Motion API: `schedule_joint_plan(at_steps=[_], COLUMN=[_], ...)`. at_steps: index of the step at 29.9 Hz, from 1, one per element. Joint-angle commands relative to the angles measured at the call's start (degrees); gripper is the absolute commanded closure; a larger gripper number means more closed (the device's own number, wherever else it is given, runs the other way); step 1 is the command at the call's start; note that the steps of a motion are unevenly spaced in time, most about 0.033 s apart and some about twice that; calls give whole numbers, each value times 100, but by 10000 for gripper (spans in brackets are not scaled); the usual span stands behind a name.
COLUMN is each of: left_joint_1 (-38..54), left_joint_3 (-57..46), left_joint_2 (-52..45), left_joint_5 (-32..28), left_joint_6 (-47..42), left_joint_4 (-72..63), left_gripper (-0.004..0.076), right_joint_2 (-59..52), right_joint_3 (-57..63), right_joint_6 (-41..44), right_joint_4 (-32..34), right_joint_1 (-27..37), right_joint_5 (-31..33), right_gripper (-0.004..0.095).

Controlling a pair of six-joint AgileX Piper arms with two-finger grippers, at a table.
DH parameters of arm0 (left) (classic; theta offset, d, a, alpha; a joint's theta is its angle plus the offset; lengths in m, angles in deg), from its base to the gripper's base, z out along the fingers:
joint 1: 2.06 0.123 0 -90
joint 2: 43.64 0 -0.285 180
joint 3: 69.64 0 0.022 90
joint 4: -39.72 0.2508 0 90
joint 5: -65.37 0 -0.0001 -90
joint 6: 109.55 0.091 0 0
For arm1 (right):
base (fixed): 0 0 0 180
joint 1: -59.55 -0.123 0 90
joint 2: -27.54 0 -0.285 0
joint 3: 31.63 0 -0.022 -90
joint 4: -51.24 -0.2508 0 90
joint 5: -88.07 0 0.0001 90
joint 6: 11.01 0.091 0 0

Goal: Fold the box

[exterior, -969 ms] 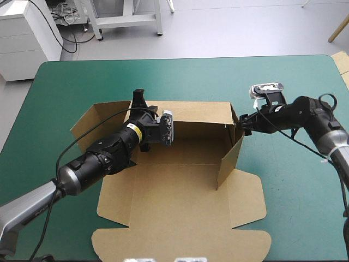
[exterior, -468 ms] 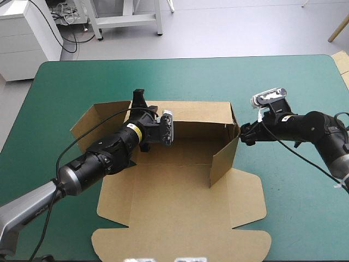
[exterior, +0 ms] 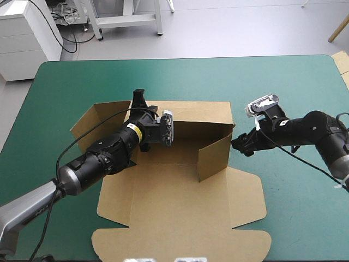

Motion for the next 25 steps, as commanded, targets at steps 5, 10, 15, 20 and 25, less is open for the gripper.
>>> schedule_joint_plan(at_steps=[5, 10, 15, 20, 25], left_joint_1=[-52, -52, -52, -52, -52], left_joint_3=[57, 57, 57, 57, 57], left_joint_2=[-35, -35, -35, -35, -35], left_joint_5=[-108, -108, -119, -119, -108], left_joint_6=[-84, -84, -84, -73, -58], left_joint_4=[-97, -97, -109, -267, -321], left_gripper=[731, 731, 731, 731, 731], right_joint_2=[-184, -172, -132, -21, 43], right_joint_3=[-128, -128, -128, -128, -128], right_joint_6=[-285, -606, -742, -460, -358], right_joint_4=[-535, -957, -876, -281, -80], right_joint_1=[48, -43, -571, -975, -1057], right_joint_5=[225, 327, -118, -692, -1014], right_gripper=[100, 100, 100, 144, 255])
